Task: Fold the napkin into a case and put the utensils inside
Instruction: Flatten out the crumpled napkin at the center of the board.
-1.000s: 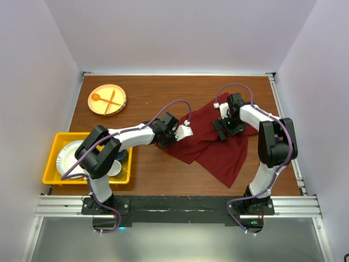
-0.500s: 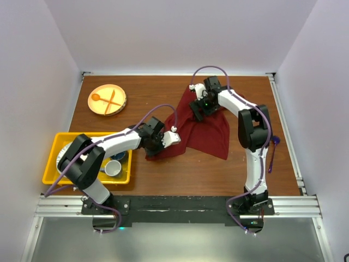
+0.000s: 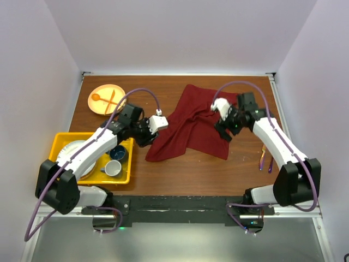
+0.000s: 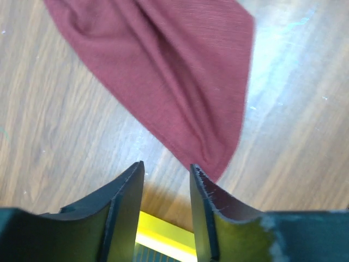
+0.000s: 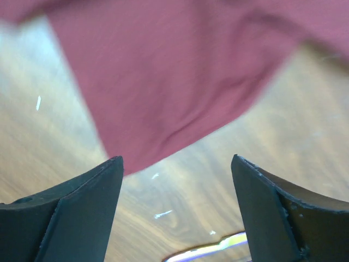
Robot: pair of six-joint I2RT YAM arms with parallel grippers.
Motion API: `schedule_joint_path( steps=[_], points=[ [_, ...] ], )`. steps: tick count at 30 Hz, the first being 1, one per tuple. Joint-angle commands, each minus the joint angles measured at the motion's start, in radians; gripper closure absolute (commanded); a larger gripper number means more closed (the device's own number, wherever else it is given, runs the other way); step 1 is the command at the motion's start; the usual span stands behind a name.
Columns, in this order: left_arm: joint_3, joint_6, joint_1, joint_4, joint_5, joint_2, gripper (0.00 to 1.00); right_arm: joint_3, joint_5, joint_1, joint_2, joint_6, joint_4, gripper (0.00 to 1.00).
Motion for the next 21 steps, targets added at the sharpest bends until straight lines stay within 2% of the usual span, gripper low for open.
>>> schedule_joint_path(
  steps=[1, 5, 9, 21],
  points=[
    [-0.065, 0.075, 0.001, -0.005, 0.129, -0.062, 0.52, -0.188, -0.026, 0.034, -0.037, -0.188, -0.004, 0.19],
    [-0.129, 0.081, 0.0, 0.048, 0.155, -0.138, 0.48, -0.288, -0.008, 0.056, -0.048, -0.237, 0.048, 0.3],
    [-0.137, 0.113, 0.0, 0.028, 0.152, -0.13, 0.48, -0.331, 0.015, 0.071, -0.008, -0.254, 0.078, 0.44],
    [-0.14, 0.142, 0.0, 0.037, 0.146, -0.09, 0.49, -0.408, 0.047, 0.1, 0.013, -0.273, 0.126, 0.52]
  ],
)
